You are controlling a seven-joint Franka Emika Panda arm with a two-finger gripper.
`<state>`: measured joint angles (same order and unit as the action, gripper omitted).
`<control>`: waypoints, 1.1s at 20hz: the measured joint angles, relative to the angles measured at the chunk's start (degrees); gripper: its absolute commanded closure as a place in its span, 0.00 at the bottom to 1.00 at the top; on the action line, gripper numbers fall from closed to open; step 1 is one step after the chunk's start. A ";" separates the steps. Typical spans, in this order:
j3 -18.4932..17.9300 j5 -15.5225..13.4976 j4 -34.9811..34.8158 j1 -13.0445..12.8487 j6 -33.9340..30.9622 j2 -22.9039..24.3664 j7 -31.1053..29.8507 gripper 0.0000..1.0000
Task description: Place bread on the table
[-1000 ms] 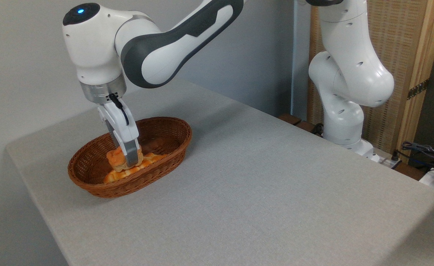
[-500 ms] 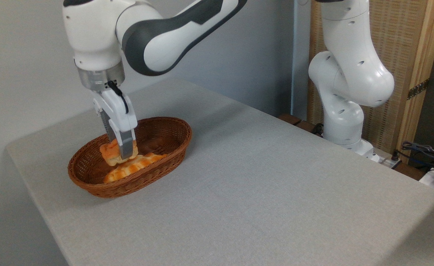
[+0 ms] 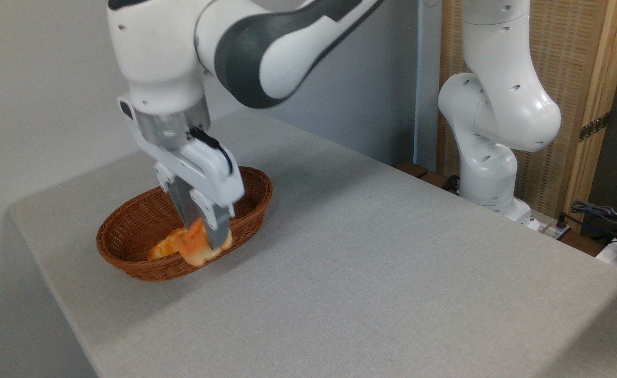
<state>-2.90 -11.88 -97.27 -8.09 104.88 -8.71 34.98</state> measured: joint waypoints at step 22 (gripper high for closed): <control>-4.19 2.95 -1.10 -0.30 -0.96 -2.21 0.45 0.00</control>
<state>-7.09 -8.94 -98.37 -8.40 103.92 -10.91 35.42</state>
